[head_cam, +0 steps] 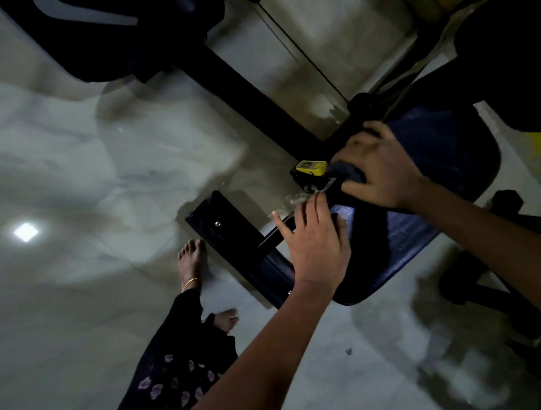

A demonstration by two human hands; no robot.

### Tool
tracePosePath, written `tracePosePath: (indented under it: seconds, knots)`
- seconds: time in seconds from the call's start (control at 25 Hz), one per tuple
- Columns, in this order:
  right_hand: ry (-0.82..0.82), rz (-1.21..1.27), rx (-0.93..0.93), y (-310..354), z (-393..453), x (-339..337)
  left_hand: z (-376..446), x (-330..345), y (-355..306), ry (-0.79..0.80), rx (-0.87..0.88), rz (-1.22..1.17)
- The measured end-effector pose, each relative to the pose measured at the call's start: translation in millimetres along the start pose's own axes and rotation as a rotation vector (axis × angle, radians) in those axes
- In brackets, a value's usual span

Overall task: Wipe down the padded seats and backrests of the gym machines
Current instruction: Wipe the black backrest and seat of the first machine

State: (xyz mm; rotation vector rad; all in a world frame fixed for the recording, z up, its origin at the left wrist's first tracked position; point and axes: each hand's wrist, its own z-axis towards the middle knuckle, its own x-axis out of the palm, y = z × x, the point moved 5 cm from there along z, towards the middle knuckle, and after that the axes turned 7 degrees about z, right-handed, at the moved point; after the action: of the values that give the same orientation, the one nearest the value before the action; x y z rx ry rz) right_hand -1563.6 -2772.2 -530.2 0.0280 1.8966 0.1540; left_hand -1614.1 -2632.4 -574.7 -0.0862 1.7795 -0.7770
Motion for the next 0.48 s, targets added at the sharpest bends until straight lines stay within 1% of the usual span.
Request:
tracePosePath:
  seconds: [0.08, 0.12, 0.2, 0.24, 0.28, 0.36, 0.4, 0.44, 0.48]
  knots:
    - [0.067, 0.031, -0.123, -4.7, -8.0, 0.1, 14.8, 4.6, -16.5, 0.070, -0.016, -0.045]
    - [0.069, 0.026, -0.109, -19.5, -6.9, -8.6, 20.5, 7.5, -23.4, 0.091, -0.018, -0.047]
    - [0.018, 0.038, 0.030, -58.4, 2.9, -25.4, 24.9, 12.9, -29.7, 0.073, -0.004, -0.015]
    - [-0.016, 0.038, 0.105, -70.8, 6.7, -28.6, 25.0, 15.7, -30.2, 0.060, 0.005, -0.009]
    - [-0.038, 0.021, 0.141, -71.0, 8.5, -26.4, 24.5, 17.3, -28.7, 0.052, 0.005, -0.018]
    - [-0.044, 0.042, 0.072, -46.9, 4.5, -11.9, 23.0, 16.8, -27.3, 0.043, -0.006, -0.034]
    - [-0.026, 0.071, -0.017, -30.9, -0.8, -5.8, 22.7, 15.4, -27.8, 0.035, -0.009, -0.030]
    - [0.019, 0.108, -0.094, -21.7, -6.7, -2.9, 22.9, 14.1, -28.5, 0.028, -0.008, -0.020]
    - [0.063, 0.124, -0.129, -23.8, -11.0, -4.9, 23.2, 13.6, -29.3, 0.023, -0.007, -0.013]
